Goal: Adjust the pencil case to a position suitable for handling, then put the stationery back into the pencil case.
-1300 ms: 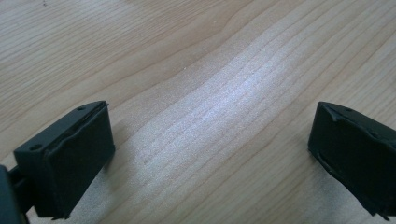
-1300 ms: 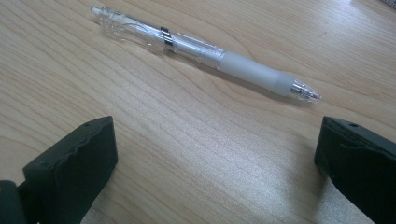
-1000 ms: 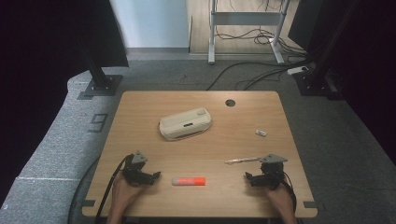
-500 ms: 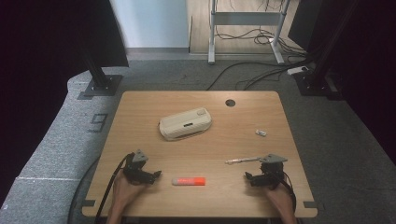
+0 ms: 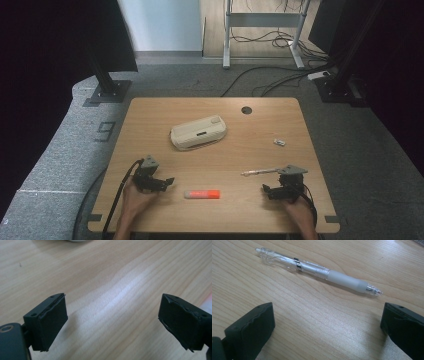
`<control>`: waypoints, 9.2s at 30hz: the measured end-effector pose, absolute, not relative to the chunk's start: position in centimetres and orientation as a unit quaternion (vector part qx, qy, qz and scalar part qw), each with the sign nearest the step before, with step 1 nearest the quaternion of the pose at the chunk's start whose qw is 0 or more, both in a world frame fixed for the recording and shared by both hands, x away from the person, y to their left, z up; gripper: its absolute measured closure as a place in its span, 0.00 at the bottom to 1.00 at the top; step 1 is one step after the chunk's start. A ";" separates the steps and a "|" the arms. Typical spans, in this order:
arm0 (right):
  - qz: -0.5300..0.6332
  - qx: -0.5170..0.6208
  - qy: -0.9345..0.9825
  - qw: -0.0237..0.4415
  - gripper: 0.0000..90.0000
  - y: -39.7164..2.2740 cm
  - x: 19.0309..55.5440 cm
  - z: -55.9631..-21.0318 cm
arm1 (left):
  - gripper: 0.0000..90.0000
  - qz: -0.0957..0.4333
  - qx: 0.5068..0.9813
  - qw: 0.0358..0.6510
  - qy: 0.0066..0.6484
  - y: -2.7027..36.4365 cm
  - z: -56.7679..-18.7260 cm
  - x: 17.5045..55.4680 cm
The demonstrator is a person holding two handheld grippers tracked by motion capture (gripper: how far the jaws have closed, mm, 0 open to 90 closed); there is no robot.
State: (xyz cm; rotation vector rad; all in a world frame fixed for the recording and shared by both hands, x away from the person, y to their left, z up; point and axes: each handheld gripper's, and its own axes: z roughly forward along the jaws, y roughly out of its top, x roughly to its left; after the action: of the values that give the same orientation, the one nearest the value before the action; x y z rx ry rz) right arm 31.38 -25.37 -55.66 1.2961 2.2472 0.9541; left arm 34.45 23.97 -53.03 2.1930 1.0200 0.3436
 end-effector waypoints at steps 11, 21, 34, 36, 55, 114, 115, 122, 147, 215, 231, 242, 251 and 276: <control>0.339 0.461 0.798 0.188 0.00 -25.4 31.4 -55.7 | 0.08 0.127 0.847 0.348 0.381 22.7 -51.0 36.4; 0.339 0.460 0.799 0.188 0.00 -25.4 31.5 -55.7 | 0.09 0.103 0.848 0.362 0.374 21.9 -49.6 38.4; 0.339 0.460 0.799 0.187 0.00 -25.3 31.5 -55.7 | 0.13 0.100 0.864 0.348 0.350 19.9 -47.7 41.4; 0.339 0.460 0.799 0.187 0.00 -25.3 31.5 -55.7 | 0.14 0.099 0.868 0.343 0.344 19.5 -47.5 42.0; 0.339 0.460 0.799 0.188 0.00 -25.3 31.5 -55.7 | 0.16 0.092 0.871 0.344 0.339 17.5 -46.2 45.6; 0.339 0.460 0.799 0.188 0.00 -25.4 31.5 -55.7 | 0.52 0.108 0.904 0.280 0.304 16.3 -51.1 46.7; 0.339 0.460 0.799 0.188 0.00 -25.4 31.5 -55.7 | 0.53 0.108 0.902 0.284 0.308 16.4 -51.1 46.4; 0.339 0.460 0.799 0.188 0.00 -25.3 31.5 -55.7 | 0.55 0.108 0.894 0.298 0.315 16.8 -51.3 44.3; 0.339 0.460 0.799 0.188 0.00 -25.3 31.5 -55.7 | 0.70 0.124 0.873 0.317 0.349 17.9 -51.1 38.6; 0.344 0.456 0.803 0.168 0.02 -25.9 31.8 -54.6 | 0.85 0.064 0.827 0.420 0.368 22.0 -48.3 37.9; 0.331 0.451 0.809 0.182 0.00 -26.4 33.1 -53.1 | 0.84 0.062 0.831 0.418 0.362 21.9 -48.4 37.9; 0.314 0.459 0.810 0.187 0.00 -26.4 34.7 -52.4 | 0.84 0.059 0.831 0.419 0.361 22.0 -48.5 38.0; 0.325 0.468 0.803 0.175 0.00 -26.9 36.1 -52.0 | 0.84 0.057 0.830 0.422 0.362 22.0 -48.6 38.1; 0.329 0.478 0.792 0.190 0.15 -28.6 40.9 -50.7 | 0.83 0.054 0.831 0.422 0.358 22.0 -48.6 38.1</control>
State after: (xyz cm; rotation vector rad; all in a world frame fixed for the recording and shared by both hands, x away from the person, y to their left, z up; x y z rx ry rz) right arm 40.92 -28.63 -50.75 1.3436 2.2245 0.9258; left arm 38.07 22.04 -48.62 2.0823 0.8959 0.1354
